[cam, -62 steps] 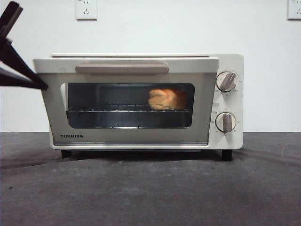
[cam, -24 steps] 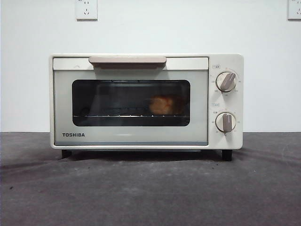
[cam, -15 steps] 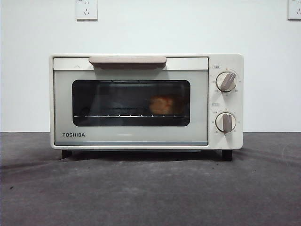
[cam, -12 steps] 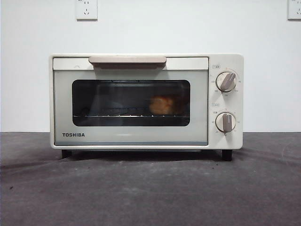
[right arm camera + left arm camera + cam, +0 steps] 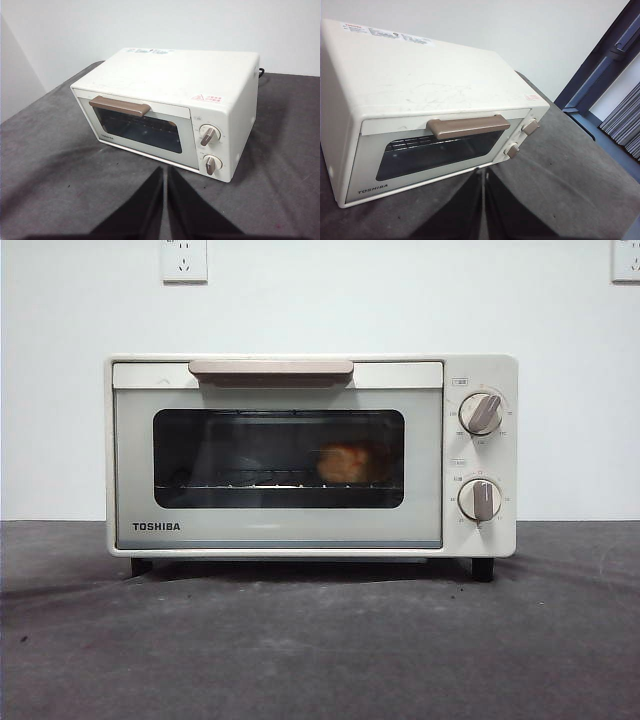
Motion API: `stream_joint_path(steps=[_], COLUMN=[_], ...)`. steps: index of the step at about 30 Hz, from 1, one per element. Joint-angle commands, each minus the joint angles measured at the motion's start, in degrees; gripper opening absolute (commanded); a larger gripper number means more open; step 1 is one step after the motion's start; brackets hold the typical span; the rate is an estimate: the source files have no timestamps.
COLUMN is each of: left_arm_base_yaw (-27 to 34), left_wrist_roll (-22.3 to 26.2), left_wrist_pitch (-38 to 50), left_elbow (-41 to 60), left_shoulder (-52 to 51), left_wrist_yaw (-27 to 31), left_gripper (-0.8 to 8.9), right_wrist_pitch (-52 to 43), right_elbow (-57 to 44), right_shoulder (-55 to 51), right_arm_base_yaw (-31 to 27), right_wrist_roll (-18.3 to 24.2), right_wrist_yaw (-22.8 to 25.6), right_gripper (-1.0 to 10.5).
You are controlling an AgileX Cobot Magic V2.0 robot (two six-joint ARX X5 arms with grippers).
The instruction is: The left arm flap open the oven, the right arm pick bread and place it into oven, the left arm flap close the oven
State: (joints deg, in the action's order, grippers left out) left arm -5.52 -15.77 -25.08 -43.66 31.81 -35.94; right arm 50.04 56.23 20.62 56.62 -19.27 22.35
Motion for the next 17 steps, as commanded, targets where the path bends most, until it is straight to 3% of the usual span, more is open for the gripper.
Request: stream_joint_path(steps=[1,4,9,11,17], left_arm_base_yaw=[-0.1,-0.1,1.5,2.2,4.8], left_wrist_roll=[3.0,5.5,19.0,21.6,14.5], left_wrist_pitch=[0.6,0.8,0.9,1.1,11.1], left_elbow=[-1.0,-1.0,0.5,3.5,19.3], left_shoulder=[0.2,-0.3,-2.3,-3.7,-11.1], left_wrist_yaw=[0.0,0.2,4.4,6.2,19.8], left_gripper=[0.13,0.20,0.33,0.33,0.33], right_wrist_pitch=[-0.7,-0.7,-0.7,-0.7,-0.7], right_elbow=[0.9,0.9,0.9,0.9,0.9], right_shoulder=[0.2,0.2,0.2,0.2,0.2], right_arm_base_yaw=[0.6,0.6,0.6,0.6,0.6], right_wrist_roll=[0.4,0.4,0.4,0.4,0.4], right_wrist_yaw=[0.2,0.2,0.2,0.2,0.2], right_gripper=[0.1,0.1,0.1,0.1,0.1])
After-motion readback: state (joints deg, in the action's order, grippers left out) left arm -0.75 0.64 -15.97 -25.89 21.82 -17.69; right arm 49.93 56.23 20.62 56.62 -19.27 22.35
